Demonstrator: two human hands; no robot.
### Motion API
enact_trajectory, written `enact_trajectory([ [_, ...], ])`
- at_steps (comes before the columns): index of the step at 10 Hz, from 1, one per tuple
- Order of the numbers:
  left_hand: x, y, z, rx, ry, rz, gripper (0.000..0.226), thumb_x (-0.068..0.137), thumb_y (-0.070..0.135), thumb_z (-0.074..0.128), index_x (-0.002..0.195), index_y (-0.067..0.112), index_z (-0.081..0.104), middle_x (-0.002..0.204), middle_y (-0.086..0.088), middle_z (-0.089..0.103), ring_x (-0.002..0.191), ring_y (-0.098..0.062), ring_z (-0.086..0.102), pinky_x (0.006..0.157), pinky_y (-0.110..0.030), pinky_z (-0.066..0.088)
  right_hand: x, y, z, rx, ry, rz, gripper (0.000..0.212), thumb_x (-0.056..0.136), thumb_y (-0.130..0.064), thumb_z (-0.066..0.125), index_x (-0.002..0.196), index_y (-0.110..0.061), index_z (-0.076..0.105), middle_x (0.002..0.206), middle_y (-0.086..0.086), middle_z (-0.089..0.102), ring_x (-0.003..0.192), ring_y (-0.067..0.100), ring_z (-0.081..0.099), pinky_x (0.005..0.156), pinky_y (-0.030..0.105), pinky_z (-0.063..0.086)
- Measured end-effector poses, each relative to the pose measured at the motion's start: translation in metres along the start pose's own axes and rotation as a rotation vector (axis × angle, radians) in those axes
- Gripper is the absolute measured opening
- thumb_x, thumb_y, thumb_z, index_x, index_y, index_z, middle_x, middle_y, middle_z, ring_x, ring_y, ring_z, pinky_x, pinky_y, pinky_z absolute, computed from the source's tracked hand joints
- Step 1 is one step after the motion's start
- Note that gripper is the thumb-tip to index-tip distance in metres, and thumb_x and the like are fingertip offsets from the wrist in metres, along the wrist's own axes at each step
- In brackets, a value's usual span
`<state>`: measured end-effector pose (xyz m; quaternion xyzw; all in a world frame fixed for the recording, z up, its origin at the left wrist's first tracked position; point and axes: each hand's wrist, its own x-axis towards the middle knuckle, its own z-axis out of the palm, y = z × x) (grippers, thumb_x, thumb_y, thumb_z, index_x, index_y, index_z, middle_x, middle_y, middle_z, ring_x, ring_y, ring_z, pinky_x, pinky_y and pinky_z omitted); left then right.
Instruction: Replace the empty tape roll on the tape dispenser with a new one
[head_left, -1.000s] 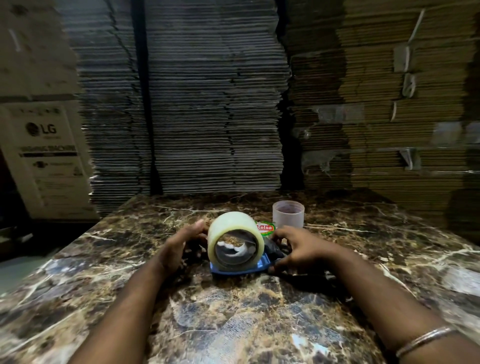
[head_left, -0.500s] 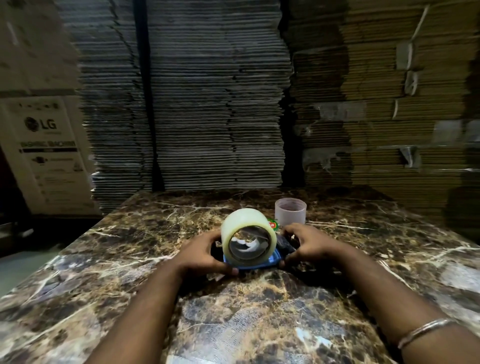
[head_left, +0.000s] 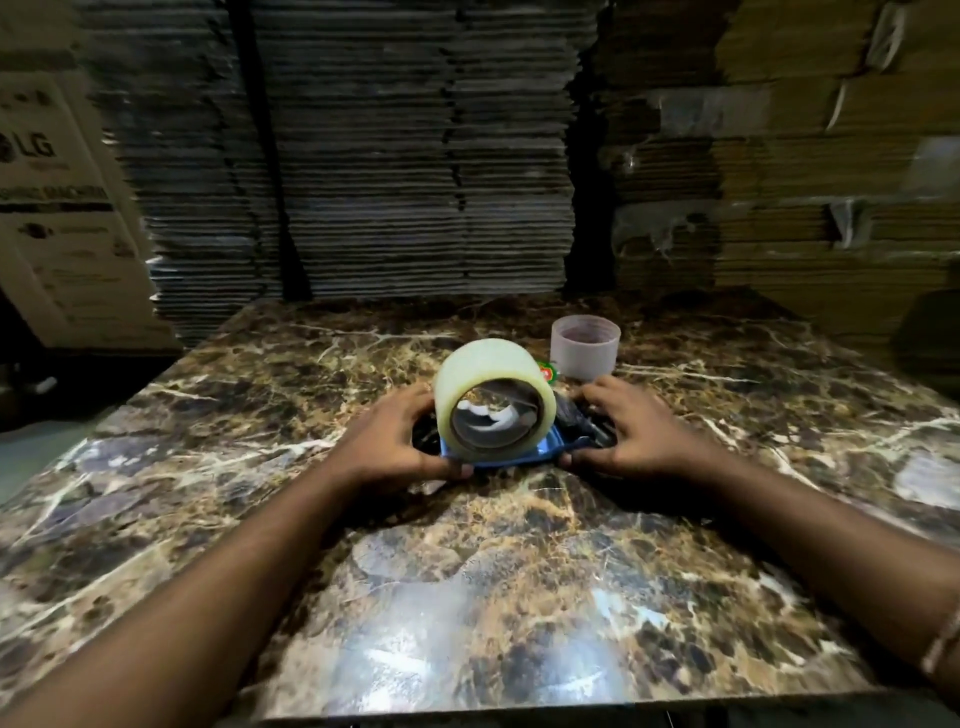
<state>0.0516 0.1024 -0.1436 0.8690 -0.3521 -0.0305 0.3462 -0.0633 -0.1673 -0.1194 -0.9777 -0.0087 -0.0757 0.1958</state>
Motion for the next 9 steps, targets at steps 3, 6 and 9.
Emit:
enact_trajectory([
  [3, -0.004, 0.003, -0.002, 0.148, 0.036, 0.029, 0.085, 0.057, 0.075, 0.066, 0.129, 0.031, 0.057, 0.126, 0.009, 0.058, 0.109, -0.018, 0.053, 0.089, -0.045, 0.047, 0.003, 0.007, 0.000, 0.018, -0.016, -0.064, 0.066, 0.067, -0.067, 0.070, 0.122, -0.035, 0.055, 0.113, -0.019, 0.049, 0.103, 0.002, 0.048, 0.090, 0.040, 0.047],
  [6, -0.007, 0.024, -0.013, 0.264, -0.112, -0.050, 0.085, 0.060, 0.082, 0.053, 0.123, 0.026, 0.052, 0.113, -0.002, 0.054, 0.100, -0.023, 0.046, 0.084, -0.042, 0.041, 0.005, 0.000, -0.011, -0.019, -0.147, -0.007, 0.074, 0.064, -0.064, 0.070, 0.121, -0.018, 0.058, 0.115, 0.000, 0.054, 0.103, 0.022, 0.053, 0.083, 0.037, 0.041],
  [9, 0.016, 0.044, -0.054, 0.130, -0.689, -0.363, 0.085, 0.064, 0.037, 0.063, 0.142, 0.017, 0.038, 0.133, -0.011, 0.045, 0.123, -0.029, 0.042, 0.097, -0.032, 0.038, 0.028, -0.027, -0.068, 0.143, -0.587, 0.206, 0.075, 0.066, -0.061, 0.067, 0.126, -0.019, 0.051, 0.119, 0.004, 0.052, 0.108, 0.023, 0.052, 0.086, 0.034, 0.044],
])
